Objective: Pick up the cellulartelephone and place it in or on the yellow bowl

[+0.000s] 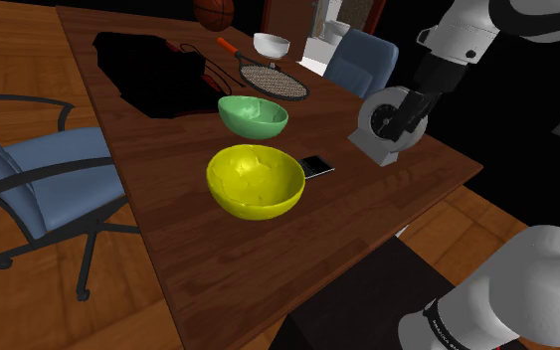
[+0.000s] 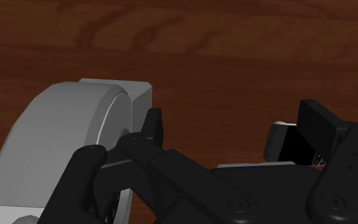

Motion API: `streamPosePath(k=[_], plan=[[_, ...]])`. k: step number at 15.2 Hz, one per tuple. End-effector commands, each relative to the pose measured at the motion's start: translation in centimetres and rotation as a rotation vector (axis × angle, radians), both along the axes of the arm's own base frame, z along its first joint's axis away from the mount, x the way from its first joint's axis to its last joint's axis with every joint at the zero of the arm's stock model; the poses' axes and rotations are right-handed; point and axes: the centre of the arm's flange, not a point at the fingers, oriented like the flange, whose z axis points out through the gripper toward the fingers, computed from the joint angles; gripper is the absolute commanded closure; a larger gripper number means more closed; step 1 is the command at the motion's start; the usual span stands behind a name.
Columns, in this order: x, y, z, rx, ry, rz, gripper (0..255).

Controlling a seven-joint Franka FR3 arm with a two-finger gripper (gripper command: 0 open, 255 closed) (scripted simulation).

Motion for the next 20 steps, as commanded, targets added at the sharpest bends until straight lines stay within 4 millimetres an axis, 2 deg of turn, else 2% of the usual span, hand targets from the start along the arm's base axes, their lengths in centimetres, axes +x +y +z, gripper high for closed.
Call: streamPosePath(k=[1, 4, 7, 11, 15, 16, 20], plan=[[0.0, 0.0, 0.0, 0.000, 0.000, 0.000, 0], [-0.1, 3.5, -1.7, 0.015, 0.003, -0.320, 0], [1.0, 6.8, -3.3, 0.031, 0.006, -0.639, 0], [3.9, 10.4, -5.4, 0.051, 0.011, -1.066, 0], [8.0, 12.6, -7.4, 0.071, 0.015, -1.492, 0], [8.7, 12.8, -7.7, 0.074, 0.016, -1.554, 0], [8.8, 12.9, -9.8, 0.074, 0.015, -1.554, 0]])
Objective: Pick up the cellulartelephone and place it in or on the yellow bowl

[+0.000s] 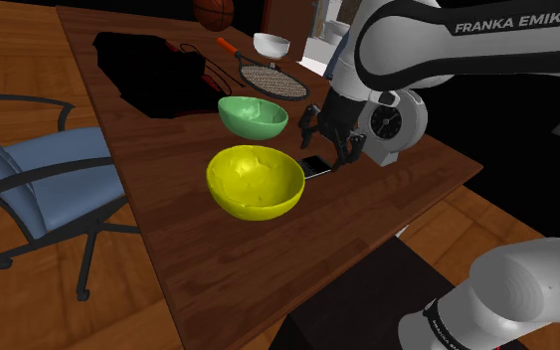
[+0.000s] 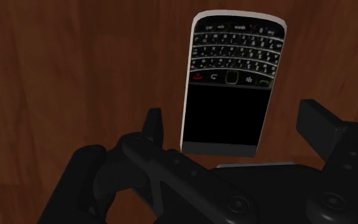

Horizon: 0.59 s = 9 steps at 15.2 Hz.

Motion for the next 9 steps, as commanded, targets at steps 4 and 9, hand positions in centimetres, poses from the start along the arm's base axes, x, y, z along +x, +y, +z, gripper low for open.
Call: streamPosePath(k=[4, 9], plan=[[0.3, 0.1, -2.4, 0.001, -0.001, -0.007, 0], [0.3, 0.1, -2.4, 0.001, -0.001, -0.007, 0]])
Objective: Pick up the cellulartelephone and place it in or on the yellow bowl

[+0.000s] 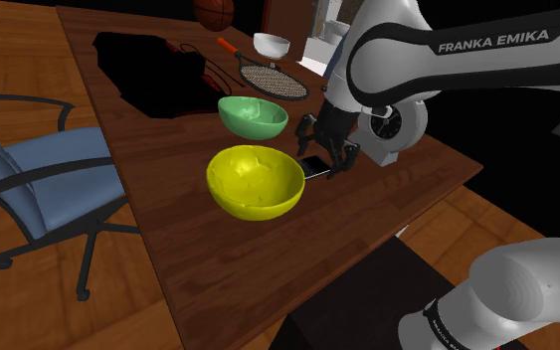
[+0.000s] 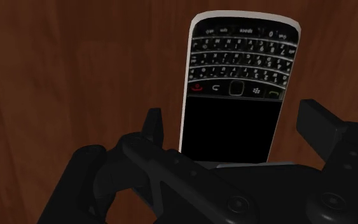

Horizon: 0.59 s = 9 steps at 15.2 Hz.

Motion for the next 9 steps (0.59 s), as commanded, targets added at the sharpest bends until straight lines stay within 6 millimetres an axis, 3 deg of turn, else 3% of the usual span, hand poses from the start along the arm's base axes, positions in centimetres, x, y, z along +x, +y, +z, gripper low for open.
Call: streamPosePath(k=[1, 2, 3, 9], plan=[[0.01, 0.00, -0.01, 0.000, 0.000, 0.000, 0], [0.00, 0.00, -0.01, 0.000, 0.000, 0.000, 0], [0.00, 0.00, -0.01, 0.000, 0.000, 0.000, 255], [0.02, 0.00, -0.02, 0.000, 0.000, 0.000, 255]])
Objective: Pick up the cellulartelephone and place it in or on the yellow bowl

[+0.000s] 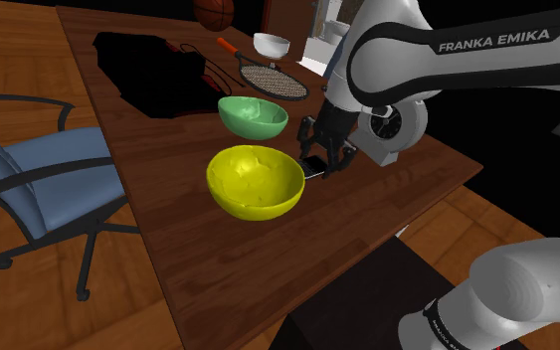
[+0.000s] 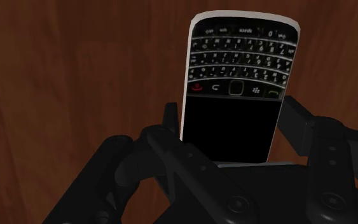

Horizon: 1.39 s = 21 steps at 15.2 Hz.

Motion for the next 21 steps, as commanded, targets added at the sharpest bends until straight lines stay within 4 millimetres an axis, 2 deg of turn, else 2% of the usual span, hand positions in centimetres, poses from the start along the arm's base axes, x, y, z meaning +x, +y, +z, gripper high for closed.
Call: streamPosePath(k=[1, 3, 21], plan=[[0.0, 0.0, -0.1, 0.000, 0.001, 0.000, 255], [0.0, 0.0, -0.1, 0.000, 0.001, 0.000, 255], [0.0, 0.0, 9.4, 0.000, 0.001, 0.000, 255]])
